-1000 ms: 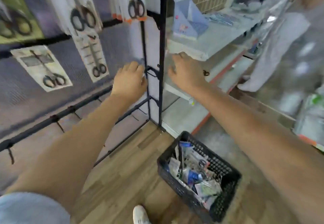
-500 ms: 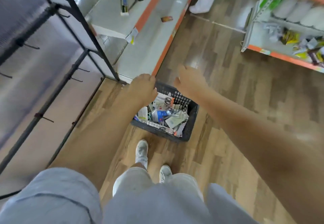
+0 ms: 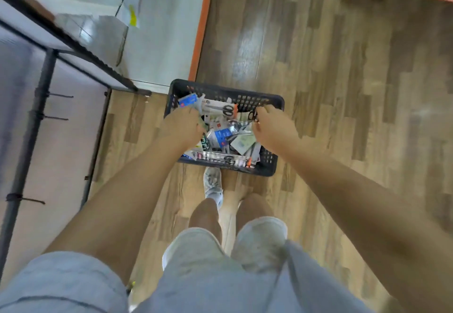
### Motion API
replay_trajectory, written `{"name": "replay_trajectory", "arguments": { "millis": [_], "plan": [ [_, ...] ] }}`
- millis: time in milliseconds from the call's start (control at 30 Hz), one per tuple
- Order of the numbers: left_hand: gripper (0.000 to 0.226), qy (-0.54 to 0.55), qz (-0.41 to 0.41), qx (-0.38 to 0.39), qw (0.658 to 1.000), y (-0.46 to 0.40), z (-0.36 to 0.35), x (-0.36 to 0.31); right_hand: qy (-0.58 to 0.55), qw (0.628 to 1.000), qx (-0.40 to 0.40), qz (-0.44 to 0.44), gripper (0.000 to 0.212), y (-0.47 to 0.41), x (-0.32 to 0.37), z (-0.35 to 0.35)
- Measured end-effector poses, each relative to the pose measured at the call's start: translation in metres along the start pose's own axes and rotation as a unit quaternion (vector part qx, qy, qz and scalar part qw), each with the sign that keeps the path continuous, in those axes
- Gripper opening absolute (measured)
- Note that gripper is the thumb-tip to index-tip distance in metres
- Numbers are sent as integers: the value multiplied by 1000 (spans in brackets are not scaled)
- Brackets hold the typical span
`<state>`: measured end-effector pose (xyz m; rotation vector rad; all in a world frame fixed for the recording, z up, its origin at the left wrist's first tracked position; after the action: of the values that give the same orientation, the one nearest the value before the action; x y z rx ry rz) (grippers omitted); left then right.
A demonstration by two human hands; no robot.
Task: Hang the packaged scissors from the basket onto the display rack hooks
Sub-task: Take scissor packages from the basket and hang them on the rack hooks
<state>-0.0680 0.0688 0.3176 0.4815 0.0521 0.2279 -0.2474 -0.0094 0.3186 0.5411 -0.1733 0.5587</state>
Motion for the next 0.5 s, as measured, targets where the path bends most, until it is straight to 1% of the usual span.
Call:
{"name": "replay_trajectory", "arguments": {
  "millis": [100, 200, 267, 333, 367, 400, 433, 500],
  "plan": [
    [26, 15, 7, 44, 999, -25, -40, 8, -10, 999, 31, -21, 31, -24, -15, -35],
    [32, 29, 10, 129, 991, -53, -91, 4, -7, 996, 75, -40, 38, -47, -39, -78],
    [29, 68, 30, 159, 984, -72, -126, -1, 12, 994, 99, -43, 39, -62, -58, -112],
    [26, 147, 79, 210, 963, -90, -168, -10, 12, 991, 117, -57, 39, -76, -78, -145],
    [27, 198, 108, 240, 944, -98, -190, -16, 6, 991, 120, -64, 39, -84, -87, -161],
    [27, 256, 136, 275, 917, -106, -213, -24, 1, 990, 123, -70, 38, -92, -95, -177],
    [25, 328, 168, 310, 876, -112, -237, -34, -6, 989, 127, -74, 38, -101, -103, -193],
    [23, 463, 250, 358, 771, -126, -277, -53, -15, 988, 133, -77, 38, -120, -117, -225]
  ]
}}
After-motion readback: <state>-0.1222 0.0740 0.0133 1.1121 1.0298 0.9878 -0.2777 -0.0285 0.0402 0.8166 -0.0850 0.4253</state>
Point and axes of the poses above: each hand's wrist, its own y-axis away from the middle knuckle, its own z-axis out of the back of the hand, x = y × z, the point moved 4 cm from there along -y, towards the middle knuckle, and after that the axes turned 8 degrees about -y, right-handed, at the moved point
